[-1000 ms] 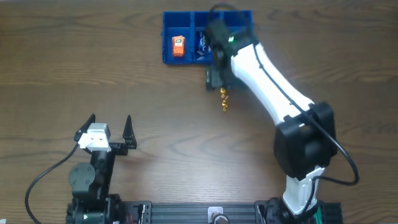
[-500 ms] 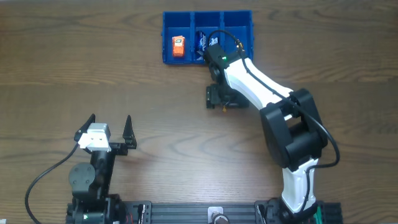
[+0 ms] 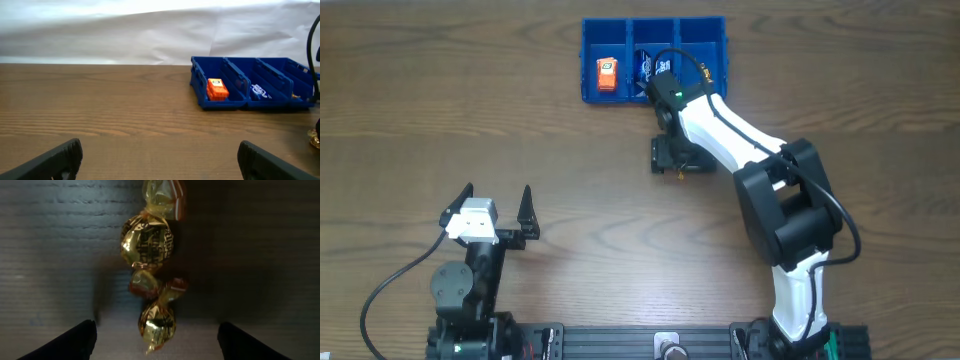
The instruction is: Sort Candies Into Trays
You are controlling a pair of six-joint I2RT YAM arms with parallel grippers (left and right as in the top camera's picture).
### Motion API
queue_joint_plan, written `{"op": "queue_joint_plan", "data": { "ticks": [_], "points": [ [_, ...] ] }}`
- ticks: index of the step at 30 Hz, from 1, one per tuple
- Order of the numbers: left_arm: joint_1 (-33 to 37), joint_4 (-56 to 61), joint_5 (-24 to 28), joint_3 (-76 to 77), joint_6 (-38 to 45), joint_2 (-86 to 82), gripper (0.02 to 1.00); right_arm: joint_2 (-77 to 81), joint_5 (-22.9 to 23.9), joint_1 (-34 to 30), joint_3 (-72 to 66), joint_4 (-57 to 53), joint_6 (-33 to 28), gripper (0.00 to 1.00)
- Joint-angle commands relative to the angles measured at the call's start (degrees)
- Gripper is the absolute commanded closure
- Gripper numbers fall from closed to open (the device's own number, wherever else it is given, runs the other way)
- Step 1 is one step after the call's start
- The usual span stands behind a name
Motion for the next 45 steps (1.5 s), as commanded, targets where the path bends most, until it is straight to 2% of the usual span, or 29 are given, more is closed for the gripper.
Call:
{"op": "queue_joint_plan", "data": {
  "ticks": [1,2,6,8,13,20,33,39,43,45],
  "points": [
    [-0.2,-1.9,1.0,-1.1,0.9,-0.3,0.020,1.6,-0.1,0.0,-0.2,0.2,0.9,0.246],
    [-0.2,-1.9,1.0,-1.1,0.9,-0.3,0.020,1.6,-0.1,0.0,-0.2,0.3,0.9,0.270],
    [-0.2,-1.9,1.0,-1.1,0.9,-0.3,0.020,1.6,-0.1,0.0,-0.2,0.8,1.4,0.472],
    [-0.2,-1.9,1.0,-1.1,0.9,-0.3,0.020,1.6,-0.1,0.0,-0.2,1.0,1.6,0.608],
    [-0.2,-1.9,1.0,-1.1,0.9,-0.3,0.020,1.6,-0.1,0.0,-0.2,0.9,1.6,0.652],
    [-0.2,-1.9,1.0,-1.1,0.9,-0.3,0.020,1.6,0.0,-0.4,-0.2,0.5,1.6,0.790],
    [-0.2,-1.9,1.0,-1.1,0.9,-0.3,0.020,-3.4,0.0,-1.0,-0.2,-0.6,1.5,0.847],
    [-0.2,-1.9,1.0,-1.1,0.9,-0.3,0.020,-15.0,4.1,-3.1,3.8,-0.7,1.5,0.842],
    [-0.2,-1.9,1.0,-1.1,0.9,-0.3,0.020,-15.5,5.2,-6.9,12.7,-2.0,-1.0,0.840],
    [-0.2,-1.9,1.0,-1.1,0.9,-0.3,0.020,-14.8,8.0,-8.3,16.8,-1.0,-2.4,0.840]
  ]
}}
